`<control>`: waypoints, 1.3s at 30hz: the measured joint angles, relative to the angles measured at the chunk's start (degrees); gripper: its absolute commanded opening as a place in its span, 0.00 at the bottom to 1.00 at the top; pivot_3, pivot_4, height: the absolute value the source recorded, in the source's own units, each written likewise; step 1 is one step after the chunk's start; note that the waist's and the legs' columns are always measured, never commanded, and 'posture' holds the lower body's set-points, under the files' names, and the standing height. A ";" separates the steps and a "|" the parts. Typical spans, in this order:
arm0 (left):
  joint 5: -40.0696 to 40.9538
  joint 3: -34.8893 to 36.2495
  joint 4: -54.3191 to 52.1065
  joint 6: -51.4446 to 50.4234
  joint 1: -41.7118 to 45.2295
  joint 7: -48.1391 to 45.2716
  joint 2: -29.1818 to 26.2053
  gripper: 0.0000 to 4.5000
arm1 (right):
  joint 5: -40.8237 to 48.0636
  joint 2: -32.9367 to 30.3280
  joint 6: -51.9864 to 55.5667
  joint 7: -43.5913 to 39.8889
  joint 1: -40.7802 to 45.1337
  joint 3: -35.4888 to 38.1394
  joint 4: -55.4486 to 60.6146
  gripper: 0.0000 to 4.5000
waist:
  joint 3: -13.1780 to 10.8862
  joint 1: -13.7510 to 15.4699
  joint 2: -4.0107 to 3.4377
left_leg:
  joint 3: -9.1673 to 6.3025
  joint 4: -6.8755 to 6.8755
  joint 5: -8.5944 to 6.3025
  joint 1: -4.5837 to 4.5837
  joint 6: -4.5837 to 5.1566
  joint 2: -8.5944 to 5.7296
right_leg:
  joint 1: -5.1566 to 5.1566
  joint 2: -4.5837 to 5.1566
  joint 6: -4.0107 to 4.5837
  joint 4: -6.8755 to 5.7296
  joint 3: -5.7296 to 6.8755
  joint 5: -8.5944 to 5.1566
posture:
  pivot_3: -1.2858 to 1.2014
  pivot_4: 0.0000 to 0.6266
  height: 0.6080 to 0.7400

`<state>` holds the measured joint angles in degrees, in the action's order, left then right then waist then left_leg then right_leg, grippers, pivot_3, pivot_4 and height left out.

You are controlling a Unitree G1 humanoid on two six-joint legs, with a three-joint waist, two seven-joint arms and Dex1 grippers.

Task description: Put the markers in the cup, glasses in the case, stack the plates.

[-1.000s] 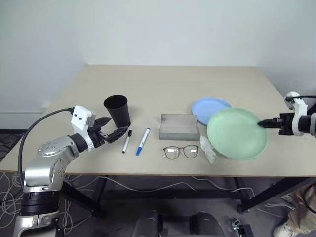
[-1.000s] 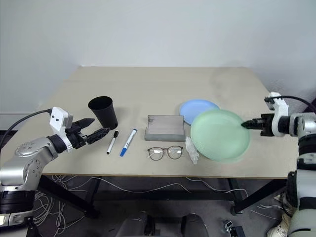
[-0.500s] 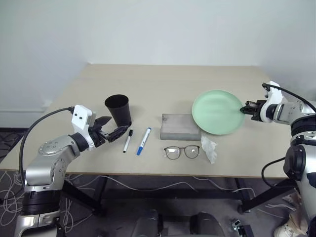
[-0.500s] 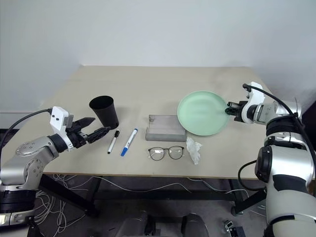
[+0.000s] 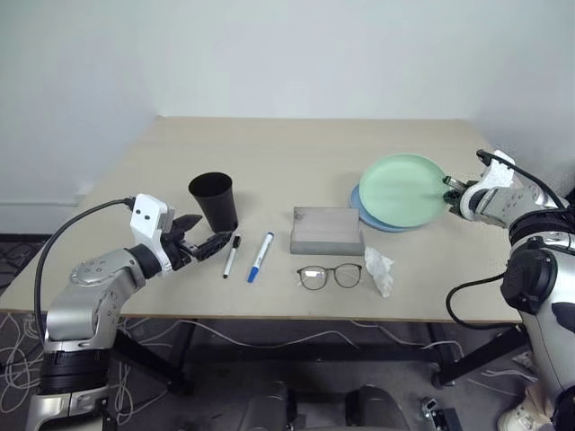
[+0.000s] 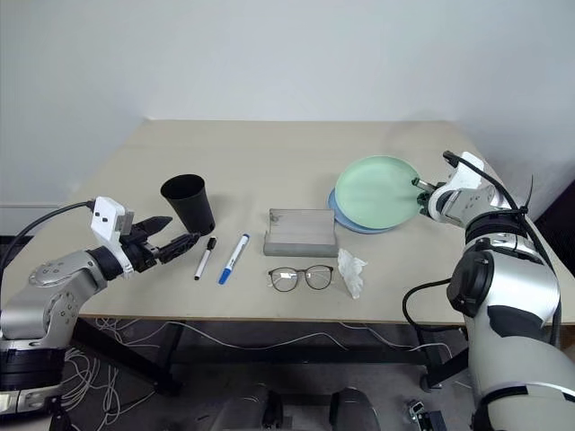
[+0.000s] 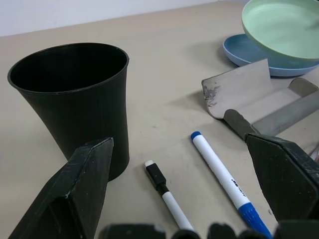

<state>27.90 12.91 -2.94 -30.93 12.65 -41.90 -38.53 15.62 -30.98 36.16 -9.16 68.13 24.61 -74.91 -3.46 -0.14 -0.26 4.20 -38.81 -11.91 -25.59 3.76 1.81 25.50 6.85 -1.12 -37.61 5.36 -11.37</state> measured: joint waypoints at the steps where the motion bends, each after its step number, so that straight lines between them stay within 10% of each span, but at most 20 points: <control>1: 0.01 0.01 -0.10 -0.01 -0.01 0.05 0.00 1.00 | 0.13 0.39 -0.14 0.76 0.00 0.39 -0.04 0.01 | 0.00 -0.02 0.00 | -0.01 0.00 0.00 0.00 0.00 0.00 | 0.00 -0.01 0.00 0.00 -0.01 0.00 | 0.52 0.00 0.70; 14: 0.03 0.60 -0.45 -0.35 -0.01 0.00 -0.20 1.00 | 2.43 2.97 -1.09 5.48 -0.01 3.74 -0.63 0.01 | 0.00 -0.01 -0.01 | -0.04 -0.01 0.01 0.00 0.03 -0.01 | -0.03 -0.02 0.00 0.01 -0.01 0.01 | 0.52 0.00 0.70; 21: 0.03 0.60 -0.45 -0.46 -0.01 -0.01 -0.20 1.00 | 2.59 3.57 -1.58 6.64 -0.01 3.99 -0.63 0.52 | 0.00 0.00 -0.01 | -0.05 -0.01 0.01 0.00 0.02 -0.01 | -0.03 -0.04 0.00 0.00 -0.01 0.01 | 0.52 0.00 0.70; 27: 0.03 0.60 -0.46 -0.62 -0.01 0.01 -0.20 1.00 | 1.92 3.57 -1.04 4.46 0.00 2.09 -0.60 0.52 | 0.00 -0.02 -0.01 | -0.06 -0.01 0.01 0.00 0.02 -0.01 | -0.02 -0.04 0.00 0.00 -0.02 0.01 | 0.52 0.00 0.70; 39: -0.01 0.60 -0.46 -0.88 0.24 -0.31 -0.24 1.00 | -14.50 -0.45 0.51 -40.22 1.06 -28.21 12.26 0.52 | -0.03 -1.12 -0.06 | -0.08 -0.01 0.01 0.00 0.02 0.07 | 0.00 0.00 0.00 -0.02 -0.04 0.01 | 0.52 0.00 0.70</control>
<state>27.88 13.51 -3.41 -31.81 12.90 -42.21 -38.77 1.12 -31.44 36.67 -49.38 69.19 -3.60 -62.64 -3.49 -1.25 -0.32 4.12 -38.82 -11.90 -25.59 3.78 1.88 25.50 6.84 -1.12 -37.63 5.32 -11.36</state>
